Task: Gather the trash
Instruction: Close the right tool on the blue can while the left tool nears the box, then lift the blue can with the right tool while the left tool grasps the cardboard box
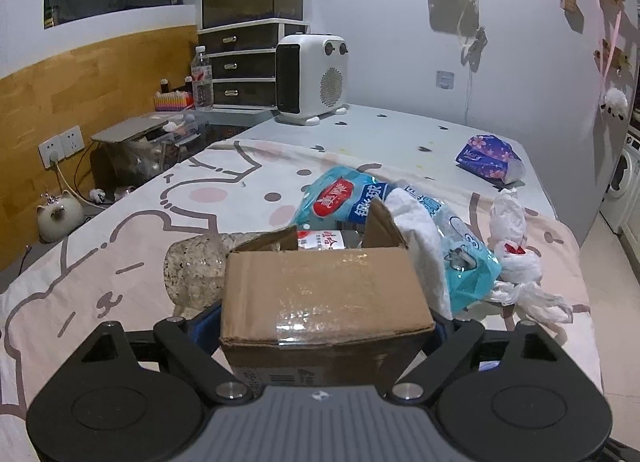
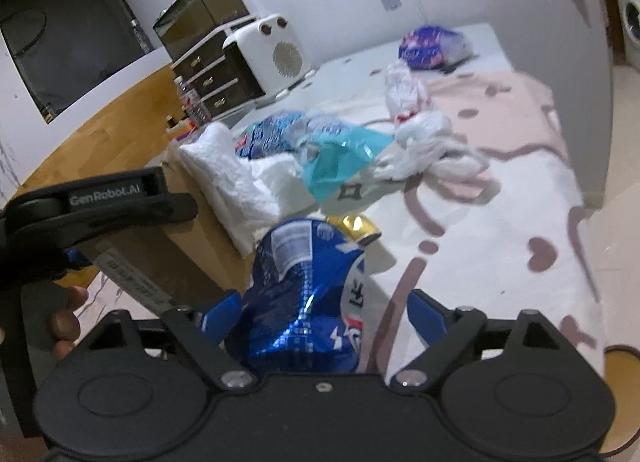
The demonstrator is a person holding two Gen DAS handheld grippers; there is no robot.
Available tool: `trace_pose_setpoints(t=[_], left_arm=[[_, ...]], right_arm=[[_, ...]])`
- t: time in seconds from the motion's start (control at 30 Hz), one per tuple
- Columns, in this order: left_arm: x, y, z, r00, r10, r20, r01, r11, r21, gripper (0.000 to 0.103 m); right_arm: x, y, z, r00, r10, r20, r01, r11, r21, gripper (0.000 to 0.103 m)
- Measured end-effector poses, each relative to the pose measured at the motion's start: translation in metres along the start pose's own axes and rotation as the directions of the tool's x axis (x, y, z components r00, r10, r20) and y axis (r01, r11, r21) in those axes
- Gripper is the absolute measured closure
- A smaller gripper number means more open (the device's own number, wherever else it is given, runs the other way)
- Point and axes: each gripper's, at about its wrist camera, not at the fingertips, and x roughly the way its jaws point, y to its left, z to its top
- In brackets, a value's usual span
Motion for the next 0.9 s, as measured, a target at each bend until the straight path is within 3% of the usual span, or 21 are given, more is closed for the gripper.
trace_pose_setpoints(t=[0.07,0.2,0.4,0.9], left_arm=[[-0.003,-0.002,-0.003,1.0,0.007,0.009,-0.007,1.0,0.013,0.012],[-0.013,-0.009,-0.012,0.999,0.022,0.027,-0.023,0.998,0.051,0.013],[-0.036,-0.009,-0.031,0.999,0.018,0.049,-0.022,0.997,0.076,0.014],[-0.103,0.005,-0.114,0.995,-0.088,0.044,0.087,0.996,0.032,0.016]], right_arm=[[0.0,-0.003,-0.001,1.0,0.021,-0.01,-0.02,1.0,0.02,0.021],[-0.005,-0.002,-0.004,0.997,0.072,-0.035,-0.072,0.997,0.015,0.043],[-0.027,0.005,-0.018,0.999,0.037,-0.027,-0.039,0.998,-0.056,0.044],[-0.097,-0.007,-0.061,1.0,-0.021,0.007,0.021,0.994,-0.104,0.045]])
